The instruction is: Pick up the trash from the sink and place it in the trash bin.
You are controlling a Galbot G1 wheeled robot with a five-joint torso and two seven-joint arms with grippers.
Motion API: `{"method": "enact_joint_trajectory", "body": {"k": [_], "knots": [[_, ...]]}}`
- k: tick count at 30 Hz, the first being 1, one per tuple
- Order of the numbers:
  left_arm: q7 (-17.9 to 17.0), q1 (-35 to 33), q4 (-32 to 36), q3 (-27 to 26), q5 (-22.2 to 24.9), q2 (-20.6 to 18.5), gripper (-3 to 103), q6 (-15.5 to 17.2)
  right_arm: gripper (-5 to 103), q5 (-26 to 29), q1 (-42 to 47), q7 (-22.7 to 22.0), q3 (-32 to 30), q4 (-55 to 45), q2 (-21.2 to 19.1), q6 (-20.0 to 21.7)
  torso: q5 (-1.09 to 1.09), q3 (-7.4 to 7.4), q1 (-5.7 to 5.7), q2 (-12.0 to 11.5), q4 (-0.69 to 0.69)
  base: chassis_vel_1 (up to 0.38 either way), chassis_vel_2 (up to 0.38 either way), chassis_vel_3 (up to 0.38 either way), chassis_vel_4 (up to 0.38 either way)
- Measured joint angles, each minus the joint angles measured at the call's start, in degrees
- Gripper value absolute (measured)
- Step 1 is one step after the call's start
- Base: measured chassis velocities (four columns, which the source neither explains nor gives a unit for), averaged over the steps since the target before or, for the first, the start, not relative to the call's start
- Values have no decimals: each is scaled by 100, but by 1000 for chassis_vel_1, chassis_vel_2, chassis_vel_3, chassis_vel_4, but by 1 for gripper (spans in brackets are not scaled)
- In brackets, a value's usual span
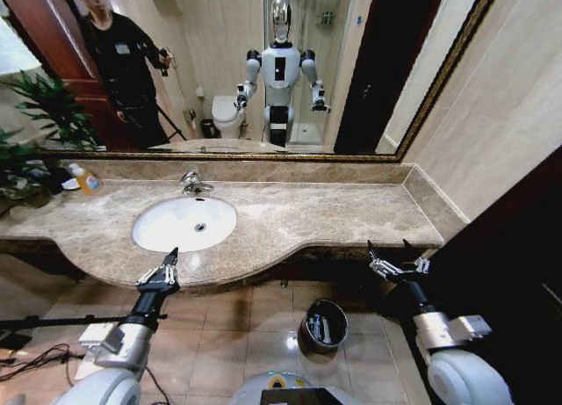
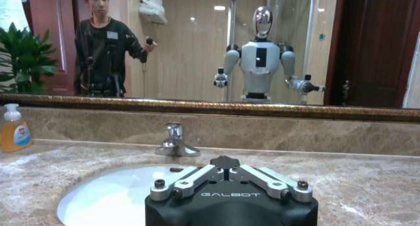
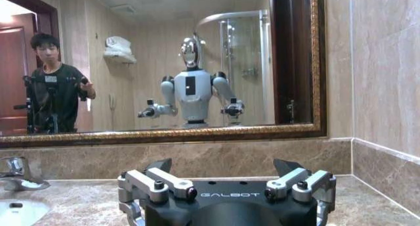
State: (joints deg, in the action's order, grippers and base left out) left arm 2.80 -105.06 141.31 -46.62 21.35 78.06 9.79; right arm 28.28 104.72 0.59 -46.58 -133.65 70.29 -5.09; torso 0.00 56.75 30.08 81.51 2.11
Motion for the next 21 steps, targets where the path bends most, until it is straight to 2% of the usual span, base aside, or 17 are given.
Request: {"method": "enact_joint_trajectory", "body": {"k": [21], "knots": [[0,0,0,0,0,0,0,0,100,-14,-8,-12,11,-10,-1,10,0,0,0,0,0,0,0,0,0]]}}
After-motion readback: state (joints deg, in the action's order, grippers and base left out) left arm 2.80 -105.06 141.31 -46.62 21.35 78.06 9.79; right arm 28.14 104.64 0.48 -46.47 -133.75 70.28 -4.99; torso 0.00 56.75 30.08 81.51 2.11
